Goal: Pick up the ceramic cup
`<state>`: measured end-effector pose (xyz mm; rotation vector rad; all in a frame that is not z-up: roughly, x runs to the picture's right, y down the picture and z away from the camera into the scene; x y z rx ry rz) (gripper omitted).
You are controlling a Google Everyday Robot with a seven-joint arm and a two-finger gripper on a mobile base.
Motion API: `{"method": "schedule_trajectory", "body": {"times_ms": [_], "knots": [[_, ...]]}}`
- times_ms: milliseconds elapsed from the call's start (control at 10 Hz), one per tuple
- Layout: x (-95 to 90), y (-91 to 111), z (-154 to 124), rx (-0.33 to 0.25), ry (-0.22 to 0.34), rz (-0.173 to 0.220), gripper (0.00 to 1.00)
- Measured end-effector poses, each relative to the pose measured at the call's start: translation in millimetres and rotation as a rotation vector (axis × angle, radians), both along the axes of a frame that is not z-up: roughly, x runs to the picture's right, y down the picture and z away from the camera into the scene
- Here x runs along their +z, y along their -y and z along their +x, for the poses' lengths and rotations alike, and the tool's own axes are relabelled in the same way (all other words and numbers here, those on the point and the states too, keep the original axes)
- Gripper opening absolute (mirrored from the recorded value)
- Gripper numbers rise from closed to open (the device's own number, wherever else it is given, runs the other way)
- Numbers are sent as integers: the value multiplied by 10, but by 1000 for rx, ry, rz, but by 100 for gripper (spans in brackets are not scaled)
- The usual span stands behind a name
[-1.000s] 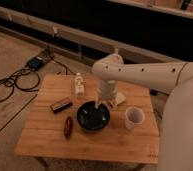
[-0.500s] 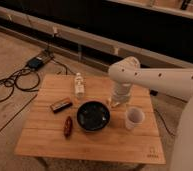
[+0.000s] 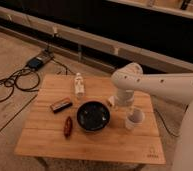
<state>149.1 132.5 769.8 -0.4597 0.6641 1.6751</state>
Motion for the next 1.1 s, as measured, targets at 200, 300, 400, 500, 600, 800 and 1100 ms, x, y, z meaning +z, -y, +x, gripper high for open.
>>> {"method": "schedule_trajectory", "body": {"times_ms": [200,300,400,500,600,800,1100], "knots": [[80,-124,41,-8,-1,-2,65],[122,-176,49,-13,2,-4,65],[169,-232,62,-21,6,-8,64],[200,-253,75,-31,12,-7,59],[228,-274,91,-40,19,-7,50],[259,-281,132,-58,31,-5,30],[150,-225,136,-97,56,-22,17]]}}
